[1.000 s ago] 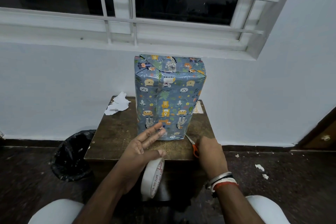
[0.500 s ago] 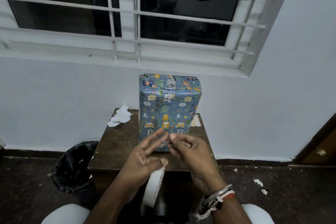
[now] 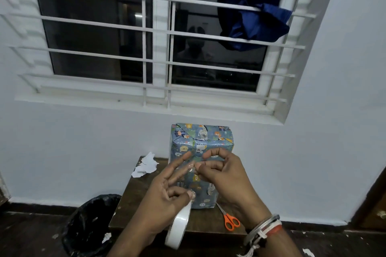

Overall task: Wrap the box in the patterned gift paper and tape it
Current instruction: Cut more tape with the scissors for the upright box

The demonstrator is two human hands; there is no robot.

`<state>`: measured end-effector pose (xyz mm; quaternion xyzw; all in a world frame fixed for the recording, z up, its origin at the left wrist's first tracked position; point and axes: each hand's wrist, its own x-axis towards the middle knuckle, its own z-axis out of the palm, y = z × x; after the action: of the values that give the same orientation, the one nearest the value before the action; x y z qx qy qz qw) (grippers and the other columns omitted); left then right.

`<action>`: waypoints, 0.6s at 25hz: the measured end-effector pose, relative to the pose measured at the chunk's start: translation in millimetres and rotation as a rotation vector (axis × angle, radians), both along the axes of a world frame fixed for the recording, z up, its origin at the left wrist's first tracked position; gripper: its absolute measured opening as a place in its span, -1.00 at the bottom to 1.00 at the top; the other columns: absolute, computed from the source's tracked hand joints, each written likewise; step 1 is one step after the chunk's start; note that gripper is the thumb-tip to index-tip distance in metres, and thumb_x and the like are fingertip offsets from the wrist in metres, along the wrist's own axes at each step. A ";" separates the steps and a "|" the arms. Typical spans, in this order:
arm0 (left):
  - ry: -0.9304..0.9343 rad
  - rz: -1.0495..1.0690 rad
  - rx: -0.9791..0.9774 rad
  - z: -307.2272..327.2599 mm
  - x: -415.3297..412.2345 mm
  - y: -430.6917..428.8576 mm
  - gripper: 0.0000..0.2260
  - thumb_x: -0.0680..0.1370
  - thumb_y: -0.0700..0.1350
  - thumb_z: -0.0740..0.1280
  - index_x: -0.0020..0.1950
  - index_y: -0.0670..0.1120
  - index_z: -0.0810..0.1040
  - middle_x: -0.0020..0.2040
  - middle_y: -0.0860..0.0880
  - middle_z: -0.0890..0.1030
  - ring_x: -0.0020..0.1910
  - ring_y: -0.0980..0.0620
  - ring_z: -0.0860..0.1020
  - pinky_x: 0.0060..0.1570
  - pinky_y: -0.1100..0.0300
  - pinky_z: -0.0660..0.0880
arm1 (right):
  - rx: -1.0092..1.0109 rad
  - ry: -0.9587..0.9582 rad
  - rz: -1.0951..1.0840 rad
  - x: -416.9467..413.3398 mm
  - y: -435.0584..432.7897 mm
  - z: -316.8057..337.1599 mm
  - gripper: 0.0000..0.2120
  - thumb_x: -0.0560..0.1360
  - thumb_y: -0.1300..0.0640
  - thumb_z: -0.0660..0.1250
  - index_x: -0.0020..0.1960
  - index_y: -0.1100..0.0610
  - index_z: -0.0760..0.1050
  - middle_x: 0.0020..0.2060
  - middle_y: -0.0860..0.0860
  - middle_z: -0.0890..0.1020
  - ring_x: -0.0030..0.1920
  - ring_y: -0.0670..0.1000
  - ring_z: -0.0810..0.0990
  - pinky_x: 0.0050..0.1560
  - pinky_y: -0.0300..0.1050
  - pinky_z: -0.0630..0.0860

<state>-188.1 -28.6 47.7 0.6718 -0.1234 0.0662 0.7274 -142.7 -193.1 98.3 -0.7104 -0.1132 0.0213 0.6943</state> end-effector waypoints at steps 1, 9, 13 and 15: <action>-0.015 0.012 -0.001 8.1 -0.8 1.2 -0.26 0.52 -0.42 0.43 0.45 0.31 0.43 0.38 0.26 0.55 -0.24 -0.09 0.60 0.02 0.20 0.57 | -0.028 -0.047 0.010 0.9 1.1 11.0 -0.80 0.50 0.30 0.49 0.05 0.19 0.51 -0.28 0.16 0.72 -0.19 0.15 0.69 0.09 0.27 0.61; -0.044 0.123 0.006 41.9 16.2 20.2 -0.24 0.50 -0.38 0.47 0.39 0.41 0.38 0.48 0.27 0.44 -0.08 -0.34 0.68 0.12 0.01 0.62 | -0.208 -0.293 -0.015 30.9 7.7 67.1 -0.76 0.55 0.25 0.43 0.01 0.07 0.37 -0.20 0.08 0.75 -0.12 0.15 0.74 0.00 0.15 0.63; -0.032 0.113 0.025 45.6 28.0 24.8 -0.21 0.51 -0.40 0.44 0.40 0.43 0.36 0.51 0.25 0.39 -0.12 -0.36 0.67 0.11 -0.14 0.59 | -0.213 -0.224 0.023 58.7 8.4 75.4 -0.65 0.52 0.21 0.51 0.13 0.13 0.35 -0.17 0.21 0.73 -0.17 0.07 0.71 0.07 0.16 0.65; -0.022 0.122 0.037 44.5 34.8 25.4 -0.19 0.51 -0.42 0.41 0.41 0.44 0.35 0.51 0.24 0.39 -0.15 -0.45 0.62 0.07 -0.27 0.58 | -0.233 -0.214 0.051 67.9 15.8 71.4 -0.64 0.52 0.23 0.51 0.12 0.14 0.33 -0.22 0.21 0.72 -0.23 0.02 0.69 0.00 0.09 0.66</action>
<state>-153.3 -3.2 92.2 0.6905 -0.0914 0.1156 0.7082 -74.7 -177.3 169.7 -0.7812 -0.2011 -0.0240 0.5905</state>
